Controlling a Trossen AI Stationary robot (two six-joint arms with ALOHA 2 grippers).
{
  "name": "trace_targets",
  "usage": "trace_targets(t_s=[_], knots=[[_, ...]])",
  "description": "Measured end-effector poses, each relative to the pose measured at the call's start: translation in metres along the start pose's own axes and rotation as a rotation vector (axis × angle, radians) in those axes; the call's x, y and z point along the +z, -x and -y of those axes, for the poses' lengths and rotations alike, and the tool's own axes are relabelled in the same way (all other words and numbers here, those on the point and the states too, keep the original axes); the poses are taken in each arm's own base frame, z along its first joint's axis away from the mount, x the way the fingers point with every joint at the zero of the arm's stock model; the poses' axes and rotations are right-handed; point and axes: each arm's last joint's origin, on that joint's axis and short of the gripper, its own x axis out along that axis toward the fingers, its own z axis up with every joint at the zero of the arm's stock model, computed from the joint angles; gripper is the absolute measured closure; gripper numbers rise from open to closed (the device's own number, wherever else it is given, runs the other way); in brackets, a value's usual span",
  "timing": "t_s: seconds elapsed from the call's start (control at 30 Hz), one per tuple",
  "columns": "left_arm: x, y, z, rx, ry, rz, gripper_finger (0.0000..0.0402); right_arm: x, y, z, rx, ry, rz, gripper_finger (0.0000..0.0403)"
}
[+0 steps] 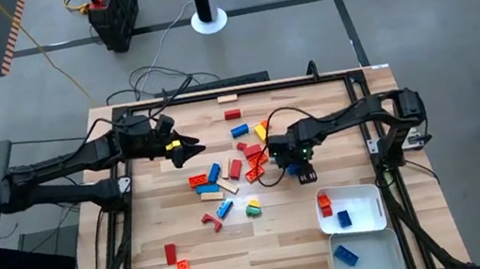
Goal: Sort blocks by size
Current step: Put the big blue game piece into the gray bin
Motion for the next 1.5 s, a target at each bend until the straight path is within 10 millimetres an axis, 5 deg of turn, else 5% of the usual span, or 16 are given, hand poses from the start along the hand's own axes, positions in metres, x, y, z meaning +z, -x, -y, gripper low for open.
trace_targets(t_s=[0.27, 0.57, 0.7, 0.9, 1.2, 1.5], knots=[[-0.004, 0.000, 0.001, 0.014, 0.004, -0.024, 0.0136, 0.001, -0.015, 0.001, 0.003, 0.009, -0.040, 0.0156], [-0.004, 0.000, 0.000, 0.022, -0.035, -0.027, 0.0136, -0.009, -0.017, -0.001, 0.023, -0.058, -0.075, 0.0241], [-0.002, 0.000, -0.004, 0.032, -0.049, -0.028, 0.0136, -0.023, -0.001, -0.006, 0.079, -0.164, -0.121, 0.0241], [0.003, 0.002, -0.012, 0.055, -0.103, -0.020, 0.0136, -0.046, 0.050, -0.019, 0.080, -0.329, -0.033, 0.0241], [0.014, 0.005, -0.027, 0.190, -0.254, 0.054, 0.0136, -0.086, 0.112, -0.081, 0.261, -0.618, 0.132, 0.0231], [0.022, 0.009, -0.039, 0.264, -0.266, 0.090, 0.0136, -0.097, 0.113, -0.173, 0.475, -0.795, 0.025, 0.0231]])
